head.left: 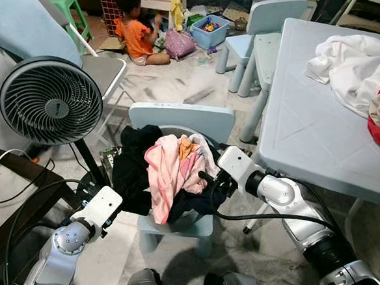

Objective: Hang hanger

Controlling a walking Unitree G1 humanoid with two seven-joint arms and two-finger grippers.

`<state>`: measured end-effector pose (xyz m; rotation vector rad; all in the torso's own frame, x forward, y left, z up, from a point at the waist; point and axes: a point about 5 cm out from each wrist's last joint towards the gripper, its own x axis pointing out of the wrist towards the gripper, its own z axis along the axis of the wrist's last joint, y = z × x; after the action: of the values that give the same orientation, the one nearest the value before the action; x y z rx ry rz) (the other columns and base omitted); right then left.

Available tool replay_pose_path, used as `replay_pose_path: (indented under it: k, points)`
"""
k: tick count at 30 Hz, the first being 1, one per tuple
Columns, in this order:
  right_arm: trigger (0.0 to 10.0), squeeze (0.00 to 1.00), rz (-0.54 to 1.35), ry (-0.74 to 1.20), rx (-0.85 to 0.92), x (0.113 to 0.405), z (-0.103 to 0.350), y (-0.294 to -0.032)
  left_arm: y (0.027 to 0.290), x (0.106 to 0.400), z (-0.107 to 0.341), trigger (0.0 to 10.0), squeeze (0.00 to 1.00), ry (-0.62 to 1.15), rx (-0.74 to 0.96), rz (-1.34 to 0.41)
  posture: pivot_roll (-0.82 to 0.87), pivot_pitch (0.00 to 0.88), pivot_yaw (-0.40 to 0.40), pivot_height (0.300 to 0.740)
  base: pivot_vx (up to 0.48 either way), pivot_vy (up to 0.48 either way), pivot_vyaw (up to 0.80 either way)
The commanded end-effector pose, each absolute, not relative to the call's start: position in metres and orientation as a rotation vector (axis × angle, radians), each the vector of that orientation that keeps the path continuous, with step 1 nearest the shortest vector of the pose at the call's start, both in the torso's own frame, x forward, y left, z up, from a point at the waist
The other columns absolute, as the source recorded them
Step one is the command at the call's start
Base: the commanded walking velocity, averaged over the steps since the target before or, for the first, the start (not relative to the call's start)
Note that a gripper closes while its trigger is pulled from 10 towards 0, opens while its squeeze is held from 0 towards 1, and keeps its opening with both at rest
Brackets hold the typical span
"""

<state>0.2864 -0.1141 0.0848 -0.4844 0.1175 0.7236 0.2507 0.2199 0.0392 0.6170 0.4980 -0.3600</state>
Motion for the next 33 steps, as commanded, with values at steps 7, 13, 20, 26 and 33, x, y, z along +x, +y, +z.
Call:
replay_pose_path:
  k: [7, 13, 20, 26, 33]
  points:
    - [10.0, 0.00, 0.686, 0.096, -0.449, 0.268, 0.093, -0.124, 0.203, 0.270, 0.048, 10.0, 0.00, 0.398, 0.517, -0.351, -0.04, 0.177, -0.097, 0.740, 0.000, 0.000, 0.00]
    - [10.0, 0.00, 0.598, 0.061, -0.434, 0.252, 0.106, -0.140, 0.183, 0.276, 0.046, 10.0, 0.00, 0.369, 0.556, -0.425, -0.09, 0.212, -0.108, 0.740, 0.000, 0.000, 0.00]
    - [10.0, 0.00, 0.554, 0.053, -0.432, 0.243, 0.113, -0.142, 0.166, 0.289, 0.047, 10.0, 0.00, 0.350, 0.533, -0.458, -0.13, 0.244, -0.112, 0.740, 0.000, 0.000, 0.00]
    - [10.0, 0.00, 0.540, 0.071, -0.427, 0.236, 0.117, -0.142, 0.151, 0.293, 0.040, 8.6, 0.00, 0.396, 0.517, -0.535, -0.13, 0.261, -0.113, 0.740, 0.000, 0.000, 0.00]
    - [10.0, 0.00, 0.536, 0.090, -0.433, 0.237, 0.117, -0.142, 0.134, 0.284, 0.038, 0.0, 0.00, 0.426, 0.463, -0.626, -0.13, 0.266, -0.113, 0.740, 0.000, 0.000, 0.00]
